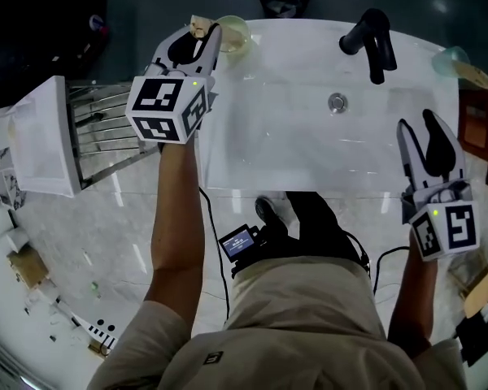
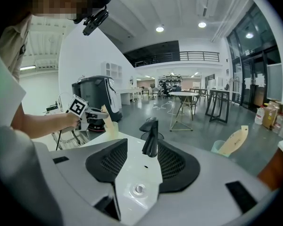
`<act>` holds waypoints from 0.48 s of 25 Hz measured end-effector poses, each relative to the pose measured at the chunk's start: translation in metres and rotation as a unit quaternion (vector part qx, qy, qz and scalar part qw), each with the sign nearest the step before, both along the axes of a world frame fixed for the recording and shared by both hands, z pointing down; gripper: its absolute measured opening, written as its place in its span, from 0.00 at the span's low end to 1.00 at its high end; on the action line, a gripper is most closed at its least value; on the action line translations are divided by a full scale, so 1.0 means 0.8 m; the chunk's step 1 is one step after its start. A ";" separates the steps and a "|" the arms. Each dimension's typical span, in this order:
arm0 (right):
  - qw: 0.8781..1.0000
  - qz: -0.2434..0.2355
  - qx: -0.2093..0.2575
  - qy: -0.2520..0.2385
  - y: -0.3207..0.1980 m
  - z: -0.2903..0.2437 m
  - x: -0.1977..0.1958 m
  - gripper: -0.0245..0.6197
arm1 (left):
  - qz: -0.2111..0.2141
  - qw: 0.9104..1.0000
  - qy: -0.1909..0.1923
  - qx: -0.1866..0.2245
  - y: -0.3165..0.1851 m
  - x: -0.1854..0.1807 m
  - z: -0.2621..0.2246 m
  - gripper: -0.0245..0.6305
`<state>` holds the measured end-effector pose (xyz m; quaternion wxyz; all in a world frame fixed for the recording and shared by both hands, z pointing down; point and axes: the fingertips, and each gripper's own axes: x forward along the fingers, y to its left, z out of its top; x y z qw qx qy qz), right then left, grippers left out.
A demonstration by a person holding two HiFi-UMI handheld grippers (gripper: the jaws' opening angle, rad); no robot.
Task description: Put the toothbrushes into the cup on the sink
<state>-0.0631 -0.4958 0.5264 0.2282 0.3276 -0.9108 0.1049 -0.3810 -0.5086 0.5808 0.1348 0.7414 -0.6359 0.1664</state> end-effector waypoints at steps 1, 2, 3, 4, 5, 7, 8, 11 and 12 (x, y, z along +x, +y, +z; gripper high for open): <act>1.000 0.000 -0.001 0.000 0.001 0.001 -0.001 0.35 | -0.001 1.000 0.005 0.001 0.000 -0.002 0.001 0.13; 1.000 -0.001 -0.002 0.000 0.002 0.002 -0.002 0.35 | -0.002 1.000 0.008 0.002 0.001 -0.003 0.002 0.13; 1.000 -0.002 -0.003 0.000 0.003 0.002 -0.003 0.35 | -0.003 1.000 0.010 0.003 0.002 -0.005 0.002 0.13; 1.000 -0.003 -0.002 -0.001 0.005 0.002 -0.005 0.35 | -0.004 1.000 0.010 0.003 0.004 -0.007 0.003 0.13; 1.000 -0.004 -0.002 -0.002 0.006 0.001 -0.006 0.35 | -0.005 1.000 0.008 0.002 0.005 -0.009 0.003 0.13; 1.000 -0.007 -0.002 -0.004 0.009 -0.001 -0.009 0.35 | -0.005 1.000 0.003 0.001 0.010 -0.012 0.002 0.13; 1.000 -0.008 -0.002 -0.004 0.011 -0.003 -0.010 0.35 | -0.005 1.000 0.000 0.000 0.013 -0.013 0.002 0.14; 1.000 -0.010 -0.002 -0.005 0.019 -0.005 -0.012 0.35 | -0.004 1.000 -0.008 -0.005 0.021 -0.015 0.002 0.17; 1.000 -0.011 -0.003 -0.005 0.021 -0.006 -0.012 0.35 | -0.003 1.000 -0.010 -0.006 0.023 -0.015 0.002 0.20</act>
